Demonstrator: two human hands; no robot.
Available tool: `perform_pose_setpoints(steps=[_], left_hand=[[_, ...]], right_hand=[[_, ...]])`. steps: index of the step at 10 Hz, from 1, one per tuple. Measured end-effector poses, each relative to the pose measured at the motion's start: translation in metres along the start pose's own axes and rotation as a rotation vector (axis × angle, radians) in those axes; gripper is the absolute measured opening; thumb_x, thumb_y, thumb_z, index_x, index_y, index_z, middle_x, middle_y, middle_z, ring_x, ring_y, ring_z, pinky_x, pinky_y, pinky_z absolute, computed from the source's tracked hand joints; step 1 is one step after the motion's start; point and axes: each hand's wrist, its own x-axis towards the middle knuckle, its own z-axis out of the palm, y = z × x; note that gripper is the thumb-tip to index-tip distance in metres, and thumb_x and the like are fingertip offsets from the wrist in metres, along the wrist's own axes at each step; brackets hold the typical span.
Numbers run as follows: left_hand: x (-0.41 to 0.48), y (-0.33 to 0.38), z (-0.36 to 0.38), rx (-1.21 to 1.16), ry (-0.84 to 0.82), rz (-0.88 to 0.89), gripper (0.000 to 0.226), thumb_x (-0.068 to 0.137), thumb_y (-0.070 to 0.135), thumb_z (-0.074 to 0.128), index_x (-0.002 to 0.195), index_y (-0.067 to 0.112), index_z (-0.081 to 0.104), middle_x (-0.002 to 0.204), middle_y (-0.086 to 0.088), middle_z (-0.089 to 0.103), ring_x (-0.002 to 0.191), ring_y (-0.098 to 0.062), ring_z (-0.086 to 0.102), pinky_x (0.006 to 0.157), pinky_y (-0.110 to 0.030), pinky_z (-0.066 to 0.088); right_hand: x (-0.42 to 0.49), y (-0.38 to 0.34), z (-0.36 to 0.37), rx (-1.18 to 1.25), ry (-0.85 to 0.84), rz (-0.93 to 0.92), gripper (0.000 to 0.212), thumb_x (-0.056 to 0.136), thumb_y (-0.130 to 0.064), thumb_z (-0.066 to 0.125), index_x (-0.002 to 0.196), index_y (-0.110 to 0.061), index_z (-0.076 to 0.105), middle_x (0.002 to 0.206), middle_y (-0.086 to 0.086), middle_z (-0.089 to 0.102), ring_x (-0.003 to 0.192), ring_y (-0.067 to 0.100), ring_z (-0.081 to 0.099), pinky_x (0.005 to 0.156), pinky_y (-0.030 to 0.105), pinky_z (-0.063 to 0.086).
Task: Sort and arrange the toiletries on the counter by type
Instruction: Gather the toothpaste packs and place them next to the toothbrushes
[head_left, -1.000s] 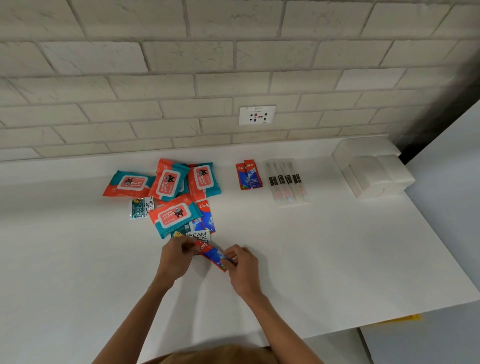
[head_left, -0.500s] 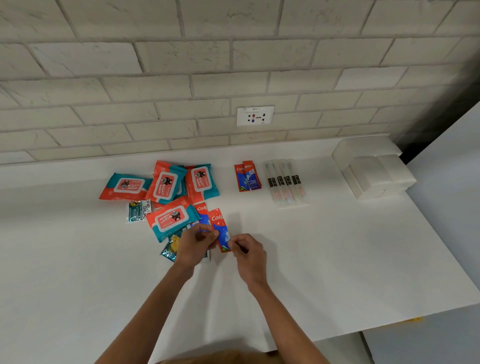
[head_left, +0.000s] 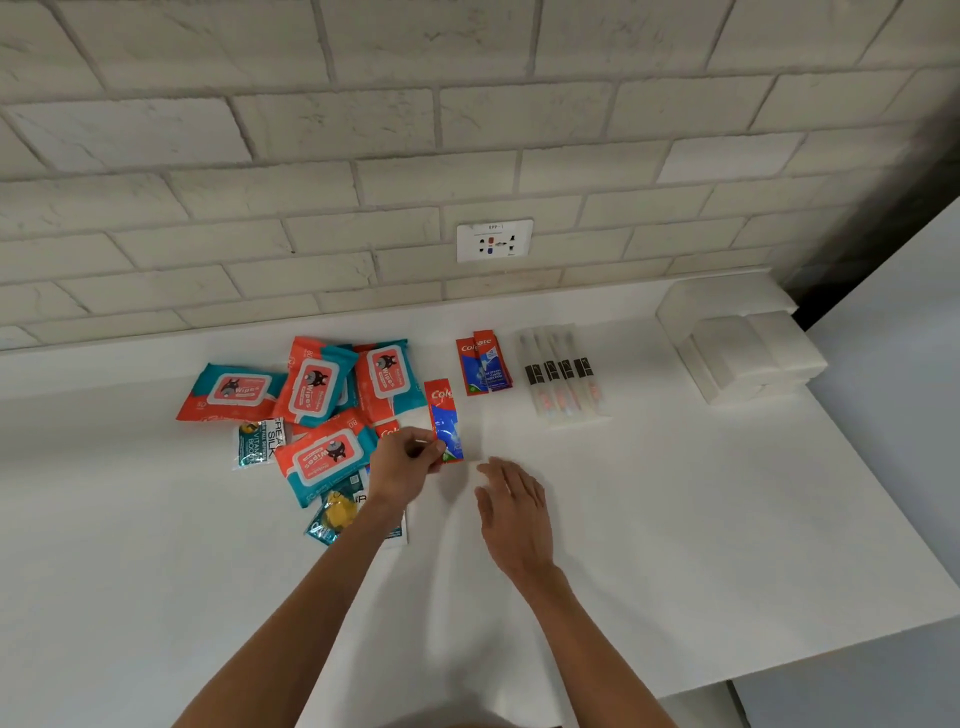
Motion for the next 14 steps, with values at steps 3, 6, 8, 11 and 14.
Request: perform_pose_setpoints(steps=[3, 6, 8, 11, 14], left_hand=[[0.083, 0.036, 0.026, -0.004, 0.014, -0.05, 0.016, 0.093, 0.005, 0.073, 0.109, 0.005, 0.072, 0.098, -0.011, 0.076, 0.08, -0.02, 0.077, 0.071, -0.026, 0.063], [0.142, 0.035, 0.056, 0.081, 0.01, -0.126, 0.003, 0.093, 0.005, 0.072, 0.092, 0.006, 0.069, 0.103, -0.016, 0.073, 0.096, -0.026, 0.073, 0.085, -0.045, 0.063], [0.166, 0.03, 0.07, 0.175, 0.032, -0.14, 0.006, 0.09, 0.006, 0.074, 0.091, 0.001, 0.072, 0.096, -0.014, 0.073, 0.091, -0.024, 0.072, 0.084, -0.046, 0.063], [0.191, 0.021, 0.082, 0.272, 0.042, -0.174, 0.018, 0.085, 0.015, 0.08, 0.095, 0.008, 0.067, 0.095, -0.01, 0.07, 0.085, -0.021, 0.072, 0.073, -0.044, 0.065], [0.179, 0.028, 0.09, 0.412, 0.09, -0.119, 0.02, 0.091, 0.023, 0.076, 0.099, 0.009, 0.064, 0.094, -0.009, 0.066, 0.085, -0.022, 0.066, 0.065, -0.03, 0.058]], right_hand=[[-0.005, 0.014, -0.006, -0.193, -0.164, -0.061, 0.056, 0.115, -0.041, 0.024, 0.169, -0.027, 0.026, 0.179, -0.006, 0.015, 0.166, 0.018, 0.004, 0.134, 0.049, 0.015], [-0.006, 0.013, -0.008, -0.16, -0.167, -0.045, 0.054, 0.115, -0.042, 0.024, 0.168, -0.031, 0.027, 0.178, -0.008, 0.017, 0.166, 0.015, 0.002, 0.134, 0.049, 0.016], [-0.005, 0.013, -0.01, -0.143, -0.144, -0.054, 0.053, 0.114, -0.038, 0.029, 0.167, -0.031, 0.029, 0.177, -0.009, 0.021, 0.166, 0.015, 0.005, 0.133, 0.049, 0.017], [-0.004, 0.014, -0.01, -0.143, -0.156, -0.041, 0.054, 0.115, -0.041, 0.027, 0.168, -0.032, 0.027, 0.178, -0.01, 0.019, 0.166, 0.014, 0.002, 0.134, 0.048, 0.015], [-0.004, 0.013, -0.011, -0.144, -0.149, -0.044, 0.053, 0.115, -0.04, 0.028, 0.167, -0.032, 0.028, 0.177, -0.009, 0.021, 0.166, 0.015, 0.004, 0.134, 0.048, 0.016]])
